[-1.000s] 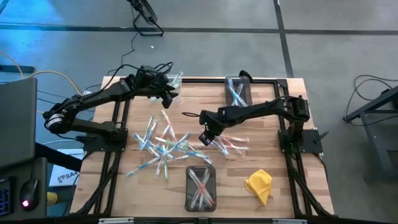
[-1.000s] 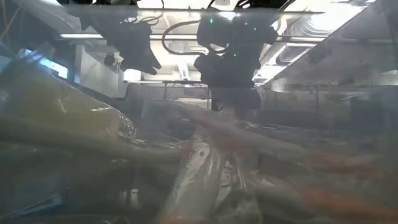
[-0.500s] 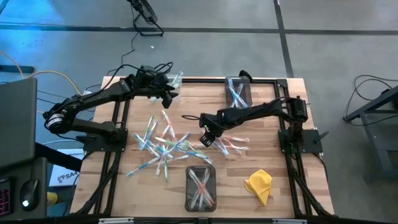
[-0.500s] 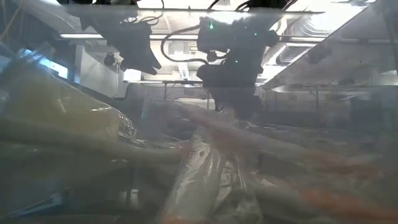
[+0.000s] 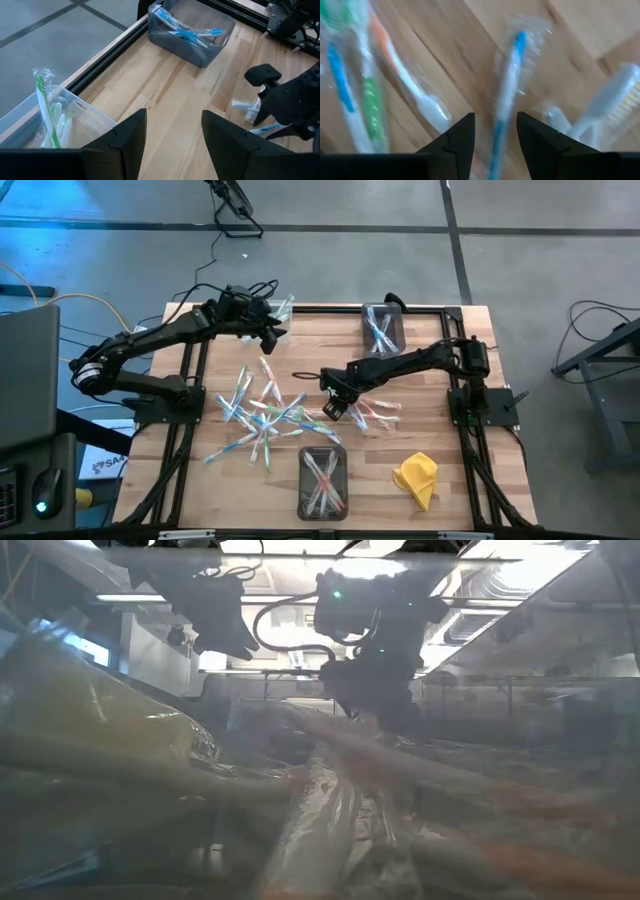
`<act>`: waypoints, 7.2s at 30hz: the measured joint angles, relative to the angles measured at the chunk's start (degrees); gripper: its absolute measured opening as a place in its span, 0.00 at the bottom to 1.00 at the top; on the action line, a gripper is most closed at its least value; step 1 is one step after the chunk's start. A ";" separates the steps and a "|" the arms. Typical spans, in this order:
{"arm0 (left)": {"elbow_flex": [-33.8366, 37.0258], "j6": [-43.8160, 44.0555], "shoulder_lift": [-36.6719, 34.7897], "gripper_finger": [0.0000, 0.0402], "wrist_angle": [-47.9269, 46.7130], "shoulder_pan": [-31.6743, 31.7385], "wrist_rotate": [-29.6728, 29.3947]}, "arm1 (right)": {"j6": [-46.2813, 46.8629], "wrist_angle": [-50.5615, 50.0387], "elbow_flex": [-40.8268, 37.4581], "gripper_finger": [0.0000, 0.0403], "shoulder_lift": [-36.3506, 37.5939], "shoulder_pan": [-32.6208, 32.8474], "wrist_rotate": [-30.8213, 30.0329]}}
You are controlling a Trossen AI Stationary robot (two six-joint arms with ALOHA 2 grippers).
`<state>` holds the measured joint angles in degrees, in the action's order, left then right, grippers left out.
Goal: Pick & Place Toothbrushes
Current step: Put the blue toothbrush into the top black bin, then put the orange toothbrush into the bottom black bin
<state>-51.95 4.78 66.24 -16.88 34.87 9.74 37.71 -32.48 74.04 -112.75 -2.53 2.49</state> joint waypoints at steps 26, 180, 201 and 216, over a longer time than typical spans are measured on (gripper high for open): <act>-0.01 -0.01 0.00 0.46 -0.13 0.00 -0.31 | -0.94 1.43 0.03 0.05 -0.61 0.03 -2.37; -0.01 3.01 0.00 0.46 0.03 -0.02 -0.51 | -37.57 45.96 -30.71 0.35 50.16 -25.49 -18.81; -0.01 3.01 0.00 0.46 0.02 -0.02 -0.48 | -33.97 48.99 -30.68 0.34 50.78 -12.31 -21.86; -0.01 3.01 0.00 0.46 0.03 -0.02 -0.46 | -34.20 39.46 -21.82 0.34 46.71 -5.21 -24.71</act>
<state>-51.96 7.79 66.24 -16.86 34.86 9.28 3.51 6.98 52.21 -66.04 -7.74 -22.22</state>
